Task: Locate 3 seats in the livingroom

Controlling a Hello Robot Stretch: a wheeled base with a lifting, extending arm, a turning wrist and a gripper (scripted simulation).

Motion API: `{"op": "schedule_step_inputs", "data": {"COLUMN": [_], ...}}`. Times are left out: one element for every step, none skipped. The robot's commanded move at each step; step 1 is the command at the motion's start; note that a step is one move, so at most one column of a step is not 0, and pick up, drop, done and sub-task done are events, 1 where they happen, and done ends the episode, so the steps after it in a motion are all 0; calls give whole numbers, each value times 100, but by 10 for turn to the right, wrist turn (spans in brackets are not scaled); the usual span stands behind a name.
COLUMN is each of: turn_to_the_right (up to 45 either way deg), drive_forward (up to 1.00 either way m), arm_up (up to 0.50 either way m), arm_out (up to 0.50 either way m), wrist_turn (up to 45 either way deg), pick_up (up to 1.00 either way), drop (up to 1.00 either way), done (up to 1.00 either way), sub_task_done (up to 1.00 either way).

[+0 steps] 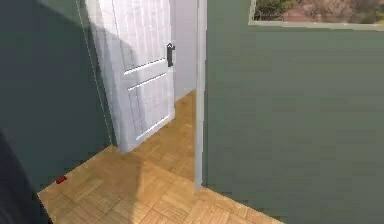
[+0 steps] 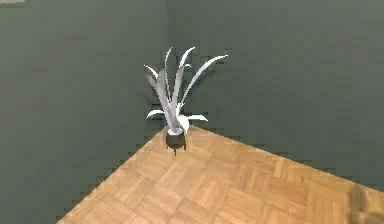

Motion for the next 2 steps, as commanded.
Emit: {"op": "schedule_step_inputs", "data": {"turn_to_the_right": [450,450], "drive_forward": [0,0], "arm_up": [0,0], "arm_out": [0,0], "wrist_turn": [0,0], "pick_up": [0,0], "drop": [0,0], "done": [0,0], "sub_task_done": [0,0]}}
